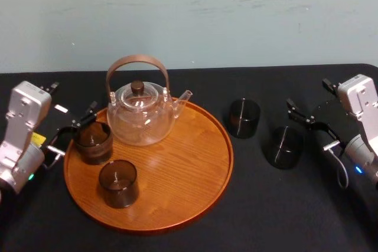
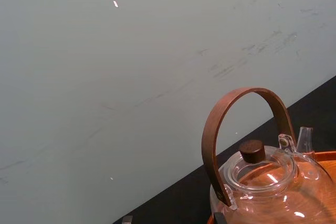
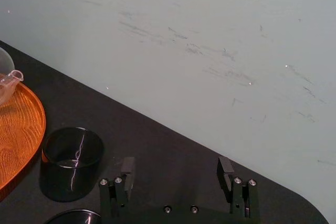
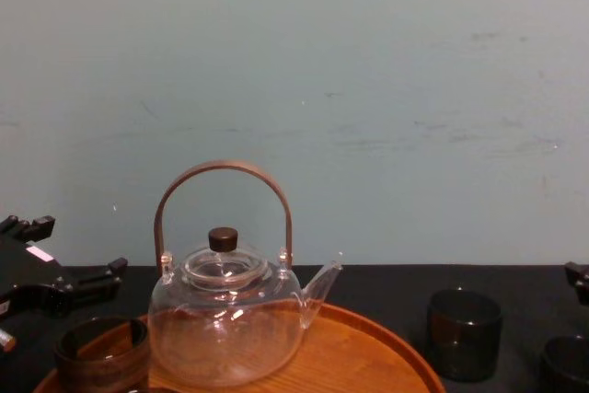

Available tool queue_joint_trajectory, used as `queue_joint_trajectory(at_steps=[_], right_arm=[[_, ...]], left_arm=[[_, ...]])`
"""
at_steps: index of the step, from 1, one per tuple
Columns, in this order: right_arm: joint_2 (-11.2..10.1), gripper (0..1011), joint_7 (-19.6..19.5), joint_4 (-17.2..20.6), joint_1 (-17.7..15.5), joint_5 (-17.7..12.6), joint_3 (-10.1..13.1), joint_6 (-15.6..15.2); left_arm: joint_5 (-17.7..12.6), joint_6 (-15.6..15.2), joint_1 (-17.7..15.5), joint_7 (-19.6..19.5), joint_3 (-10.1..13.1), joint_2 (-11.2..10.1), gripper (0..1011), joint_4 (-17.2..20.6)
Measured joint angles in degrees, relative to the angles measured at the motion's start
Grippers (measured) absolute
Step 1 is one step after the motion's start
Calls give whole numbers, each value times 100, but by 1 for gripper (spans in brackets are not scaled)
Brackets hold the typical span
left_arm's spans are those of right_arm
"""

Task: Pick up the glass from the table and place it on the tray.

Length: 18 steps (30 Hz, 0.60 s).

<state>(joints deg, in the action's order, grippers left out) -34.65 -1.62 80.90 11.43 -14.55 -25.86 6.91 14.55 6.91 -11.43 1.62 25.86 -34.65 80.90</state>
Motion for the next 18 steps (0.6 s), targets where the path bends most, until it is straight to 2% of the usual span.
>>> queue_joint_trajectory(at_steps=[18], right_arm=[[0, 1002, 0, 0, 0, 0, 0, 0]], left_arm=[[0, 0, 0, 0, 0, 0, 1001, 0]])
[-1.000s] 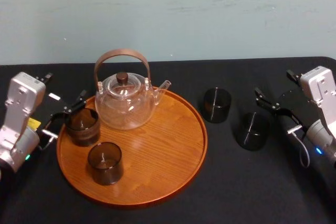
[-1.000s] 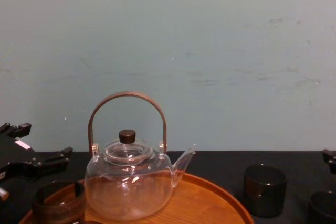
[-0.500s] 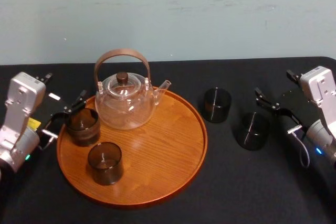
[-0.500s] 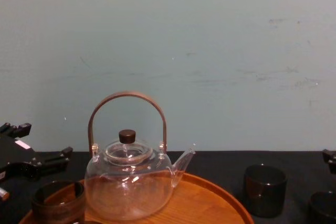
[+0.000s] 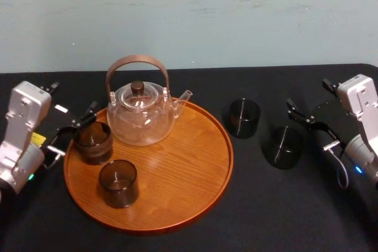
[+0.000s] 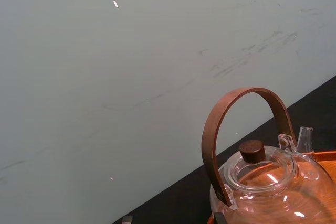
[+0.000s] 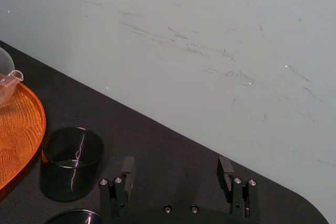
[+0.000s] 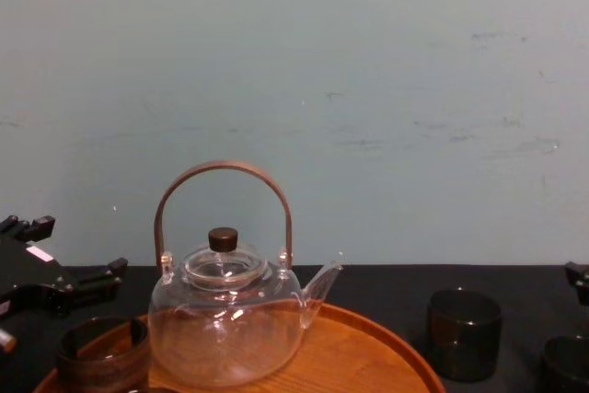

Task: Pick up the glass from the table and place it on the tray.

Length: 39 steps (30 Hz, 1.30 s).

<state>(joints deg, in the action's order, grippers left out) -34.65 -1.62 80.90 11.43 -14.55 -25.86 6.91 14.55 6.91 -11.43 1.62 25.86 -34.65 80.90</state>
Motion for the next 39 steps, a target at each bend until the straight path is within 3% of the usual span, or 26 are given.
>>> queue_joint_trajectory(at_steps=[8, 12, 28, 39], right_arm=[[4, 1002, 64, -10, -10, -8, 24, 32], [-40, 1003, 201, 65, -142, -115, 150, 145], [-355, 1003, 344, 1111, -1166, -458, 666, -26], [-329, 1003, 420, 1397, -1709, -693, 866, -272]], left_arm=[[0, 0, 0, 0, 0, 0, 1001, 0], [0, 0, 0, 0, 0, 0, 1001, 0], [0, 0, 0, 0, 0, 0, 1001, 0], [0, 0, 0, 0, 0, 0, 1001, 0]])
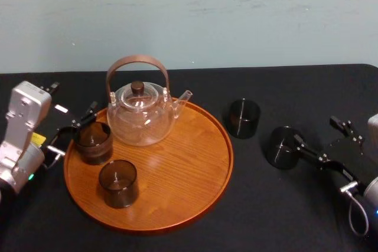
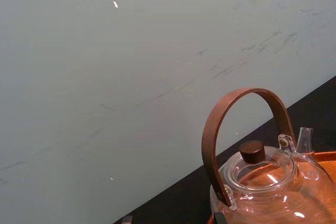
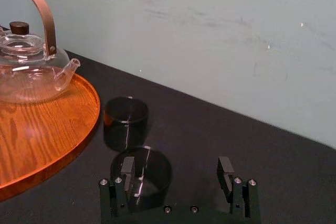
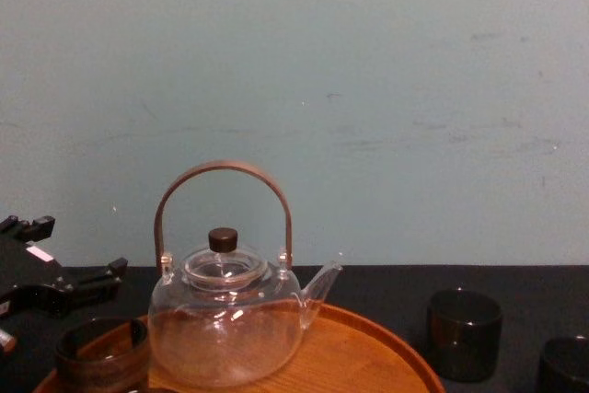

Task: Pick up the glass from the table and place it on the tray.

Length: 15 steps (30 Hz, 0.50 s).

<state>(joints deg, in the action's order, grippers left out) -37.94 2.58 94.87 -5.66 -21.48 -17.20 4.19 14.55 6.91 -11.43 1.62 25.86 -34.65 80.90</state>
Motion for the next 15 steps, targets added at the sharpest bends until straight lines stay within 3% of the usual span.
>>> queue_joint_trajectory(at_steps=[15], right_arm=[[172, 1002, 177, 55, -234, -9, 167, -77]], left_arm=[[0, 0, 0, 0, 0, 0, 1002, 0]])
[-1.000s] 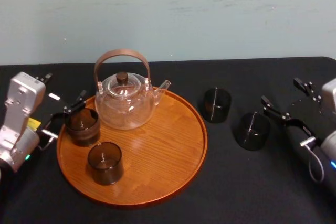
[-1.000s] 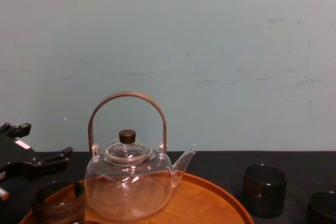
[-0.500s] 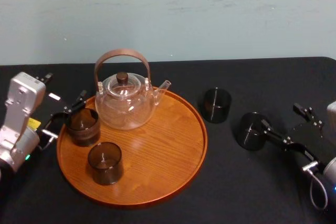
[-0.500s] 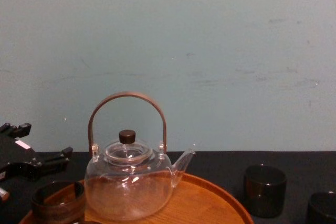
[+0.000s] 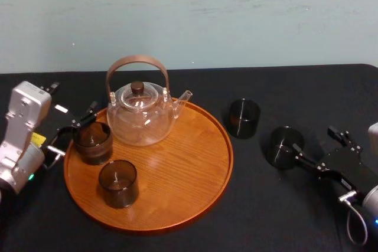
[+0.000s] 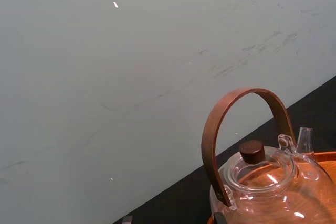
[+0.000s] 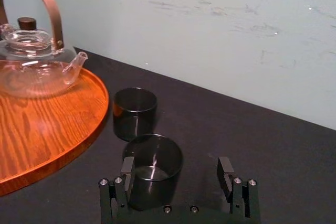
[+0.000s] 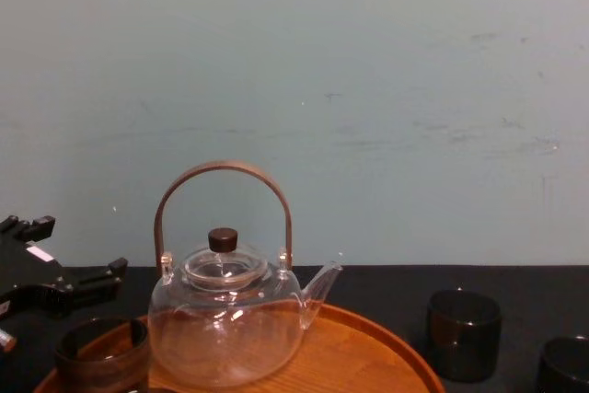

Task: Pick up the glass from the table and place it on the tray.

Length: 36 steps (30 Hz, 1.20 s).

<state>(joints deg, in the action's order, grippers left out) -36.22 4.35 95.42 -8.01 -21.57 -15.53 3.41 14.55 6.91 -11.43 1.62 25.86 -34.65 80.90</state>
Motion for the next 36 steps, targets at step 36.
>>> queue_joint_trajectory(at_steps=[36], right_arm=[[710, 1002, 994, -1236, 842, 259, -104, -77]], left_arm=[[0, 0, 0, 0, 0, 0, 1001, 0]])
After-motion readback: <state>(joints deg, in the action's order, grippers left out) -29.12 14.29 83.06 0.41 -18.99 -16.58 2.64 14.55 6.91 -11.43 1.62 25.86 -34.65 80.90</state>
